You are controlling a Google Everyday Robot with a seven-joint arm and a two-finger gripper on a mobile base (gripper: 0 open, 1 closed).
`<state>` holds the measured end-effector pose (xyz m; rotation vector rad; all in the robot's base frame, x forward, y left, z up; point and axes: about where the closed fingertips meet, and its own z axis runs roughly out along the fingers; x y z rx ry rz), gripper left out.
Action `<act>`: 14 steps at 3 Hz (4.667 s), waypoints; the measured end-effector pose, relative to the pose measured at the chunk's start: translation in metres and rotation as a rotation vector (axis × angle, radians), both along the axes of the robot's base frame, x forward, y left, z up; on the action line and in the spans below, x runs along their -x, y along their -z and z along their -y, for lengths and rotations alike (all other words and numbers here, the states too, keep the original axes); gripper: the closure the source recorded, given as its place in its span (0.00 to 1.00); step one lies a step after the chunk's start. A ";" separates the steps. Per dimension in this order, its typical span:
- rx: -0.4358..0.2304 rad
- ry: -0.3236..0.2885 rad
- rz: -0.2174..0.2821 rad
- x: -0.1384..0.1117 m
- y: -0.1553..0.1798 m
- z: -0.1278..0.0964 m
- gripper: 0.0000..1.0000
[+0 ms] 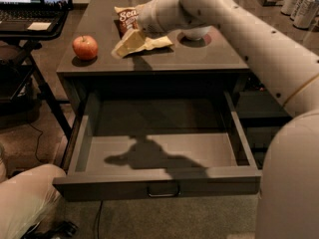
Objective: Place apple into top drawer
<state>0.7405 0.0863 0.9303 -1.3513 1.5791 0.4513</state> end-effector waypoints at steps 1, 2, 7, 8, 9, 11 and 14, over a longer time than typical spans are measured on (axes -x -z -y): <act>-0.085 0.045 -0.052 -0.010 0.028 -0.036 0.00; -0.160 0.082 -0.086 -0.018 0.046 -0.065 0.00; -0.286 0.000 -0.178 -0.039 0.067 -0.140 0.42; -0.279 0.013 -0.159 -0.034 0.062 -0.132 0.66; -0.268 0.029 -0.133 -0.022 0.049 -0.118 0.89; -0.306 -0.062 -0.157 0.032 0.022 -0.092 1.00; -0.331 -0.200 -0.237 0.095 0.028 -0.097 1.00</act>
Offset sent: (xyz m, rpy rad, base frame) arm 0.0300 0.0932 -0.0637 0.2521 0.1209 -0.1368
